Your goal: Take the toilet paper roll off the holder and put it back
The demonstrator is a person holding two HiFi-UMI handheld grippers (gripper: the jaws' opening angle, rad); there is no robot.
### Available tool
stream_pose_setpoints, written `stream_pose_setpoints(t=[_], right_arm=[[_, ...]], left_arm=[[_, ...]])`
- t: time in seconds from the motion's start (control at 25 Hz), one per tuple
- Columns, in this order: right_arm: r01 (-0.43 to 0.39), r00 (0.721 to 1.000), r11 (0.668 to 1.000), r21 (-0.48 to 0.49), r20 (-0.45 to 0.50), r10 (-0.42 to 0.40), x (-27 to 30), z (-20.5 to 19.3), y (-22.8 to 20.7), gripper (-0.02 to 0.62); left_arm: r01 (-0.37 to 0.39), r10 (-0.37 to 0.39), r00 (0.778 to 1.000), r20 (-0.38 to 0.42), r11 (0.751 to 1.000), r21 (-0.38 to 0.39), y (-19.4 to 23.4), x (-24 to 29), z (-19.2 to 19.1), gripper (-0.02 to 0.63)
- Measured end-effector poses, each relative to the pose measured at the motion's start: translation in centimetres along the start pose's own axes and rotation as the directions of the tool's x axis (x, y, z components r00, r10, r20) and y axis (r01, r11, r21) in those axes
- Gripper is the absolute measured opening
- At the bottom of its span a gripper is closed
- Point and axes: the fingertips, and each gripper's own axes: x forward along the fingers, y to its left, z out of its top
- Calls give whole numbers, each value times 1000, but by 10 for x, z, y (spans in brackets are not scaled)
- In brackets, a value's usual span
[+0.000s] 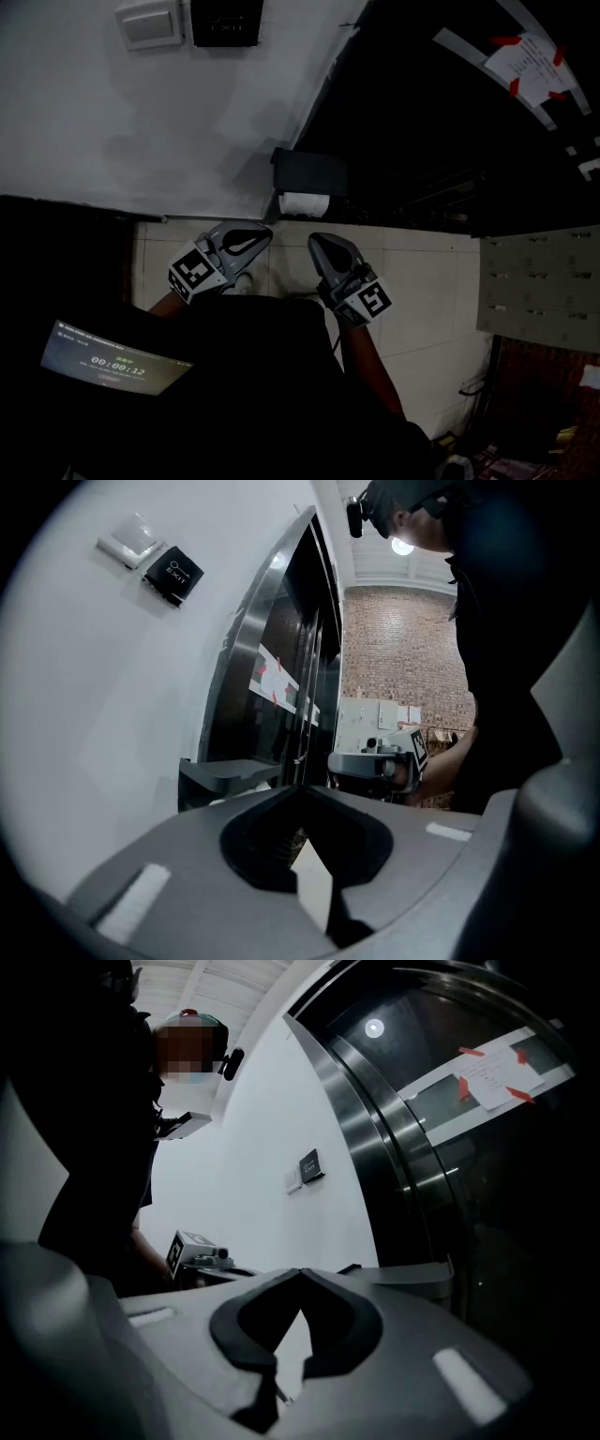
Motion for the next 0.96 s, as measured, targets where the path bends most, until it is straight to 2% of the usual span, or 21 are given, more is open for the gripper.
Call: stream_pose_setpoints(t=[0.96], right_arm=[[-33, 998, 999, 42, -54, 36, 6, -15, 9, 0]], left_arm=[[10, -10, 1000, -4, 1000, -4, -6, 5, 1, 3]])
